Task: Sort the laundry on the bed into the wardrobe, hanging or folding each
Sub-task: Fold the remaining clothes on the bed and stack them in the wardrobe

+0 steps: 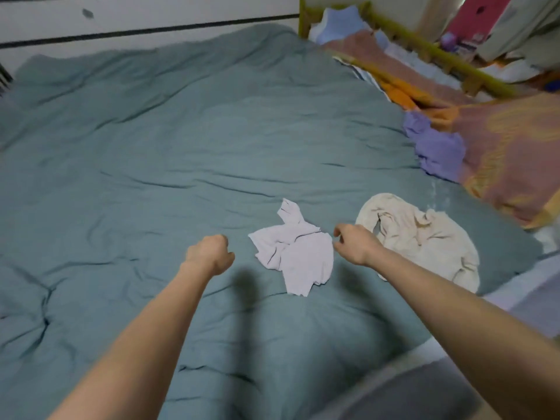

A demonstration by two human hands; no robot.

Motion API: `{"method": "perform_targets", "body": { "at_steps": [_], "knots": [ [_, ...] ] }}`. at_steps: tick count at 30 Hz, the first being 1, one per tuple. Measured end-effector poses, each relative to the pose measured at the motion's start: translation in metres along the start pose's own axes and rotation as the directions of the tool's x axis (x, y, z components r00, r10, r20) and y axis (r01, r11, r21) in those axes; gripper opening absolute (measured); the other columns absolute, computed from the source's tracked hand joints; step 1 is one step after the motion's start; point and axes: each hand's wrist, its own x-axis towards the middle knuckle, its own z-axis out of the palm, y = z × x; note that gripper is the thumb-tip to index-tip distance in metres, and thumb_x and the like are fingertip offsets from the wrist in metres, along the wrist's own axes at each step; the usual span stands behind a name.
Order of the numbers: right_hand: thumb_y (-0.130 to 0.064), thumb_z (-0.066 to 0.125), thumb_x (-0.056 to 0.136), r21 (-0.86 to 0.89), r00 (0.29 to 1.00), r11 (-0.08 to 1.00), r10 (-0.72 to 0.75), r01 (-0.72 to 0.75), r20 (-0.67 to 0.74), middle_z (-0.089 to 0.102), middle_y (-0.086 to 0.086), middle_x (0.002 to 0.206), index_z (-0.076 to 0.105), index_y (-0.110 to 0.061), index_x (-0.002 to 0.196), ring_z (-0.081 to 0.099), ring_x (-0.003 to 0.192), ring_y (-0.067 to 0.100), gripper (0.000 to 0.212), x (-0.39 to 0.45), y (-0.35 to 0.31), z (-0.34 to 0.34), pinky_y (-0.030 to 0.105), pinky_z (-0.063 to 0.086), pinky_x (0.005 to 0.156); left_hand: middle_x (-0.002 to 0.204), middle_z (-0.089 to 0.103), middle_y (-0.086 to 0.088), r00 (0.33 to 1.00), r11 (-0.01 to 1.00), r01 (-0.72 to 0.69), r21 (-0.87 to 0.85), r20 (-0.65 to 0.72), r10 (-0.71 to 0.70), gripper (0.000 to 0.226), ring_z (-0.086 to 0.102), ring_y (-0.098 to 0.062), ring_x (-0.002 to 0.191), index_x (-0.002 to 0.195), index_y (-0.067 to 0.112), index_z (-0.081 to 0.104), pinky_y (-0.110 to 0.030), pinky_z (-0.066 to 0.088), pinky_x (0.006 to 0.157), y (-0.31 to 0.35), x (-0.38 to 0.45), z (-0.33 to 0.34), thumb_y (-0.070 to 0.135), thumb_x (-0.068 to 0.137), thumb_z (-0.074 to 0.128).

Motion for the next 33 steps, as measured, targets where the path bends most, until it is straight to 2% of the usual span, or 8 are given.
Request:
{"method": "perform_targets", "body": {
  "at_steps": [8, 16, 23, 25, 27, 29, 31, 33],
  "knots": [
    [-0.024, 0.048, 0.094, -0.068, 0.970, 0.988, -0.120, 0.137, 0.212, 0.060, 0.014, 0.118, 0.053, -0.008, 0.116, 0.055, 0.107, 0.031, 0.027, 0.178, 0.035, 0.032, 0.033, 0.042, 0.083, 0.137, 0.047, -0.016, 0.978, 0.977, 0.176, -0.116, 0.130, -0.161, 0.049, 0.047, -0.033, 0.126, 0.134, 0.009, 0.046, -0.039, 0.040, 0.103, 0.036, 0.098, 0.064, 0.042, 0.098, 0.046],
    [-0.025, 0.051, 0.094, -0.012, 0.897, 0.950, -0.290, 0.311, 0.333, 0.060, 0.014, 0.119, 0.053, -0.008, 0.116, 0.055, 0.110, 0.030, 0.028, 0.294, 0.041, 0.102, 0.030, 0.041, 0.084, 0.138, 0.041, -0.018, 0.928, 0.863, 0.366, -0.348, 0.209, -0.309, 0.051, 0.046, -0.035, 0.125, 0.135, 0.005, 0.040, -0.037, 0.037, 0.101, 0.075, 0.210, 0.124, 0.037, 0.096, 0.051],
    [-0.029, 0.062, 0.089, 0.033, 0.888, 0.945, -0.317, 0.325, 0.333, 0.054, 0.014, 0.127, 0.046, -0.006, 0.126, 0.050, 0.119, 0.032, 0.047, 0.325, 0.041, 0.167, 0.036, 0.041, 0.096, 0.146, 0.040, -0.012, 0.961, 0.851, 0.269, -0.450, 0.072, -0.266, 0.069, 0.032, -0.031, 0.136, 0.146, 0.013, 0.030, -0.037, 0.027, 0.112, 0.086, 0.269, 0.173, 0.044, 0.091, 0.057],
    [-0.024, 0.061, 0.088, 0.075, 0.906, 0.949, -0.316, 0.307, 0.281, 0.062, 0.012, 0.116, 0.055, -0.008, 0.115, 0.056, 0.109, 0.031, 0.032, 0.324, 0.042, 0.171, 0.033, 0.042, 0.087, 0.129, 0.057, -0.012, 0.958, 0.810, 0.283, -0.514, 0.114, -0.262, 0.061, 0.048, -0.031, 0.123, 0.138, 0.015, 0.041, -0.035, 0.039, 0.102, 0.090, 0.274, 0.183, 0.043, 0.088, 0.062],
    [-0.019, 0.060, 0.088, 0.171, 0.894, 0.928, -0.367, 0.332, 0.257, 0.063, 0.011, 0.094, 0.059, -0.009, 0.093, 0.057, 0.091, 0.030, 0.011, 0.320, 0.044, 0.167, 0.032, 0.037, 0.072, 0.095, 0.066, -0.008, 0.951, 0.747, 0.305, -0.591, 0.145, -0.274, 0.032, 0.060, -0.028, 0.098, 0.113, 0.013, 0.059, -0.022, 0.044, 0.078, 0.096, 0.268, 0.186, 0.033, 0.088, 0.065],
    [-0.017, 0.057, 0.091, 0.312, 0.879, 0.887, -0.417, 0.339, 0.232, 0.058, 0.010, 0.080, 0.051, -0.014, 0.081, 0.051, 0.078, 0.027, 0.012, 0.314, 0.044, 0.151, 0.034, 0.033, 0.066, 0.062, 0.053, 0.001, 0.952, 0.647, 0.289, -0.705, 0.144, -0.269, 0.013, 0.053, -0.018, 0.065, 0.082, 0.014, 0.061, -0.015, 0.035, 0.054, 0.099, 0.254, 0.179, 0.025, 0.088, 0.067],
    [-0.016, 0.053, 0.094, 0.438, 0.883, 0.839, -0.434, 0.324, 0.179, 0.060, 0.015, 0.080, 0.049, -0.015, 0.082, 0.051, 0.074, 0.028, 0.013, 0.308, 0.043, 0.125, 0.037, 0.040, 0.069, 0.057, 0.049, 0.007, 0.955, 0.515, 0.253, -0.819, 0.128, -0.267, 0.019, 0.045, -0.006, 0.054, 0.070, 0.016, 0.061, -0.016, 0.036, 0.058, 0.093, 0.235, 0.161, 0.022, 0.085, 0.072],
    [-0.018, 0.052, 0.096, 0.450, 0.879, 0.812, -0.464, 0.371, 0.113, 0.061, 0.017, 0.082, 0.051, -0.015, 0.085, 0.053, 0.075, 0.030, 0.011, 0.303, 0.037, 0.090, 0.037, 0.040, 0.068, 0.067, 0.059, 0.007, 0.958, 0.440, 0.188, -0.878, 0.065, -0.279, 0.017, 0.051, 0.001, 0.056, 0.069, 0.021, 0.065, -0.017, 0.042, 0.062, 0.082, 0.210, 0.125, 0.023, 0.081, 0.076]
  ]
}}
